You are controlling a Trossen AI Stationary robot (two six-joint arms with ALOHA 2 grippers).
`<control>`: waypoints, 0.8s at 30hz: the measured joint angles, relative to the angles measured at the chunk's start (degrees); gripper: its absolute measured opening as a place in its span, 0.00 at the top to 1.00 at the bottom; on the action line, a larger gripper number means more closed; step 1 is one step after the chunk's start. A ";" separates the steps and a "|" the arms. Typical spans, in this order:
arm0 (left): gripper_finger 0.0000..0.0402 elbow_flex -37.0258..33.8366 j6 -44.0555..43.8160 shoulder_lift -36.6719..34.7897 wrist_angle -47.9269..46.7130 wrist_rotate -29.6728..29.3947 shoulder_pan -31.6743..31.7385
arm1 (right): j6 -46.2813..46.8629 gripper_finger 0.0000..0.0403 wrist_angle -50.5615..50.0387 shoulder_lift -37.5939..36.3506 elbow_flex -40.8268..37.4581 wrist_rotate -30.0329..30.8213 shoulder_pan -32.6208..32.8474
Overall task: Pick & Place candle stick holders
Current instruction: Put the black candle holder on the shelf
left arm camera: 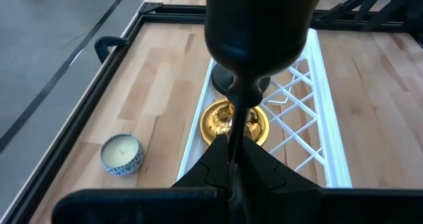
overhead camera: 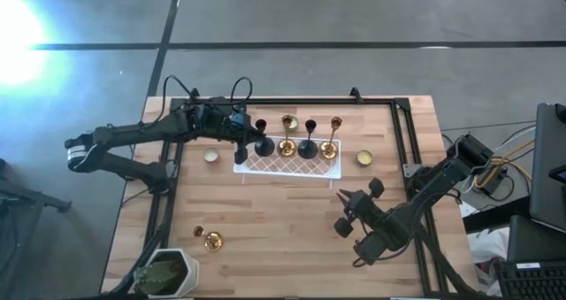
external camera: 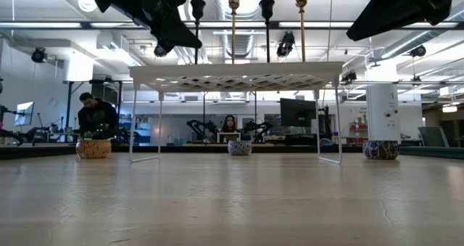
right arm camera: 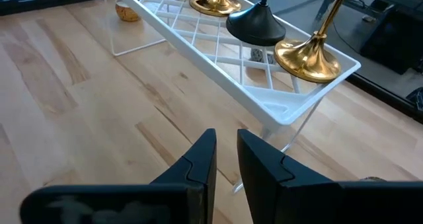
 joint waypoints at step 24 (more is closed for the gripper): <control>0.95 0.07 -0.32 2.00 2.93 1.02 0.00 | -0.09 0.84 0.01 0.00 0.00 0.00 0.00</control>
